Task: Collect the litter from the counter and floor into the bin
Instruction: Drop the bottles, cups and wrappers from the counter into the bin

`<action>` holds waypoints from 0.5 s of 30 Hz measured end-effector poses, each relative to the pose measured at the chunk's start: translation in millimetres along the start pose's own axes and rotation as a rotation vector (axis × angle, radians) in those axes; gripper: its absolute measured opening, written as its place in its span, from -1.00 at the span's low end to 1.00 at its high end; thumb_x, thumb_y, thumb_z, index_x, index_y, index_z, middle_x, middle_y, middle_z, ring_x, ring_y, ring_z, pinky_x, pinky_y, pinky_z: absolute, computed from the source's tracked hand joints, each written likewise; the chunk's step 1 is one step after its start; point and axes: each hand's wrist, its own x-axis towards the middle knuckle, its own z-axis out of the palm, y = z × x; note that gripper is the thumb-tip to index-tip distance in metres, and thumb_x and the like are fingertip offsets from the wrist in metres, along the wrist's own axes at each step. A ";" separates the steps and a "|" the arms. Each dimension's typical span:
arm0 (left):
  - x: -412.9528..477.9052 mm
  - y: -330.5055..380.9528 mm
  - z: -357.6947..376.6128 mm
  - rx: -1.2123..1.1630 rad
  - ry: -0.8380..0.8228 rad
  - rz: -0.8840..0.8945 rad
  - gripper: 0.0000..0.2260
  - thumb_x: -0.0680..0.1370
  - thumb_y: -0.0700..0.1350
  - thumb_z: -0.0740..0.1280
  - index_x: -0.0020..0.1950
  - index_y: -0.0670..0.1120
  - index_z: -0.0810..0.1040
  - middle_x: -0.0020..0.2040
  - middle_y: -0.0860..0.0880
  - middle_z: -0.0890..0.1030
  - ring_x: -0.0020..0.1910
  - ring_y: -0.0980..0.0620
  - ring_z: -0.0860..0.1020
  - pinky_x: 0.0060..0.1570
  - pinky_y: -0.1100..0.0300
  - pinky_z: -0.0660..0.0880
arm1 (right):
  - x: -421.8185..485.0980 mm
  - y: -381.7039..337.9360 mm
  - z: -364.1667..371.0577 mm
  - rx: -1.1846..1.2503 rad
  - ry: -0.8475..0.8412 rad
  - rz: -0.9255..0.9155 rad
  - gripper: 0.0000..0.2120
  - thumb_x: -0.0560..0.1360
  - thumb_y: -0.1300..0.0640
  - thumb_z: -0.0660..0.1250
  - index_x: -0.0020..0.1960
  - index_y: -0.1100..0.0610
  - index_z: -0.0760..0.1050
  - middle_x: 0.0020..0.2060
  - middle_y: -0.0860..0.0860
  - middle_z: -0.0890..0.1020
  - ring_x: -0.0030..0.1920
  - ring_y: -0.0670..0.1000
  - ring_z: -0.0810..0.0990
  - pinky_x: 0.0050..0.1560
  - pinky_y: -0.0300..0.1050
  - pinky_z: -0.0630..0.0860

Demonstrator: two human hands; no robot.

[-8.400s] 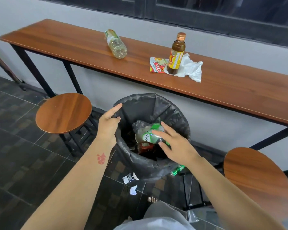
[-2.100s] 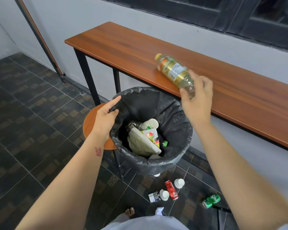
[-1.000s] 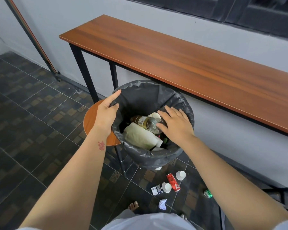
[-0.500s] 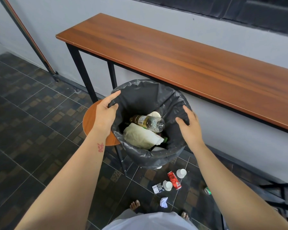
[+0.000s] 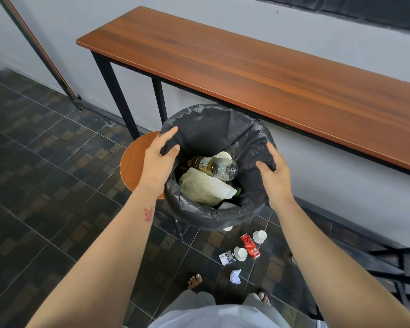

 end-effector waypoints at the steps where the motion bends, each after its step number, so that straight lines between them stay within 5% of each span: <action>1: -2.9 0.5 0.8 -0.007 -0.002 0.004 -0.62 0.60 -0.08 0.32 0.13 0.46 0.43 0.36 0.25 0.41 0.37 0.10 0.34 0.24 0.13 0.29 | -4.8 1.9 -1.7 0.019 0.005 0.012 -0.47 0.57 0.18 0.30 0.44 -0.23 0.32 0.45 -0.16 0.33 0.44 -0.07 0.28 0.30 -0.20 0.26; 11: -74.3 -6.6 28.5 -0.113 0.000 -0.014 -0.63 0.60 -0.14 0.33 0.21 0.35 0.52 0.10 0.49 0.41 0.09 0.48 0.37 0.13 0.40 0.26 | -49.5 23.5 -61.5 0.068 0.011 -0.005 -0.47 0.58 0.17 0.28 0.43 -0.28 0.32 0.41 -0.26 0.33 0.29 -0.28 0.22 0.30 -0.24 0.19; 15: -122.2 -8.2 51.3 -0.128 0.016 -0.012 -0.64 0.60 -0.12 0.33 0.25 0.33 0.50 0.22 0.39 0.41 0.30 0.27 0.33 0.23 0.29 0.24 | -71.5 40.2 -104.8 0.049 -0.018 -0.024 -0.48 0.58 0.17 0.28 0.43 -0.27 0.31 0.36 -0.33 0.33 0.31 -0.29 0.22 0.31 -0.26 0.18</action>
